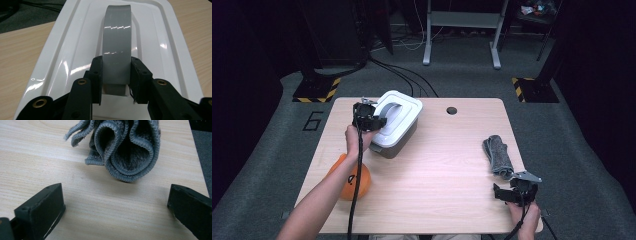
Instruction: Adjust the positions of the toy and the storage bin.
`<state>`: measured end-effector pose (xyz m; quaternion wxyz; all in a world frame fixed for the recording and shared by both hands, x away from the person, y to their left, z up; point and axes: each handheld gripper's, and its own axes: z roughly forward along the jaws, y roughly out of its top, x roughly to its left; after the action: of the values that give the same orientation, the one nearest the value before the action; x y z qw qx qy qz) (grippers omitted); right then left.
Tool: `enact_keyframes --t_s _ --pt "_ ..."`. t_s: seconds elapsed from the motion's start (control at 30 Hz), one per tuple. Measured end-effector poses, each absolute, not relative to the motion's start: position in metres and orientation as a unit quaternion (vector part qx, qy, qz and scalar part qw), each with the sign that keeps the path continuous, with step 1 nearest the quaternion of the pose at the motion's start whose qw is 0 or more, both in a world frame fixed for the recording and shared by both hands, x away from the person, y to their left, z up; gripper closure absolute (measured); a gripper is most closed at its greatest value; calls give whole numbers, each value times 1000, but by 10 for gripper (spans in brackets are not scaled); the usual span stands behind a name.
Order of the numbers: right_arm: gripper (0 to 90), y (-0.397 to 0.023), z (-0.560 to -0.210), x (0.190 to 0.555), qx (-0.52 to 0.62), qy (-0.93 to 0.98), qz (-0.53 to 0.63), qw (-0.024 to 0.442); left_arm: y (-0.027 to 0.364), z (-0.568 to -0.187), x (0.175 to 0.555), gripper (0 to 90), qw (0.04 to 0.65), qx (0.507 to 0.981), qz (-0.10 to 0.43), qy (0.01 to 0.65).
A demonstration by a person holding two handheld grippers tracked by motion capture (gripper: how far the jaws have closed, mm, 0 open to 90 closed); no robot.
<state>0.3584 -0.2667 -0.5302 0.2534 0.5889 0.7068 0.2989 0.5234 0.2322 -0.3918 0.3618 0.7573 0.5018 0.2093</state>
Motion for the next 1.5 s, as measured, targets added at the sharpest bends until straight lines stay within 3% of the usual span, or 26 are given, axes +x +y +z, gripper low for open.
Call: enact_keyframes --t_s 0.3,0.47,0.77,1.0,1.2,1.5 --pt "0 -266 -530 358 592 705 298 253 234 -391 526 652 363 763 201 497" --pt "0 -266 -530 358 594 704 297 252 235 -388 522 438 355 776 219 472" --pt "0 -266 -530 358 594 704 297 252 264 -372 502 293 366 777 244 451" --pt "0 -266 -530 358 594 704 297 252 292 -372 504 154 362 753 256 486" --pt "0 -266 -530 358 594 704 297 252 308 -384 517 157 360 741 238 515" --pt "0 -266 -530 358 593 705 297 253 314 -401 525 383 361 745 226 514"
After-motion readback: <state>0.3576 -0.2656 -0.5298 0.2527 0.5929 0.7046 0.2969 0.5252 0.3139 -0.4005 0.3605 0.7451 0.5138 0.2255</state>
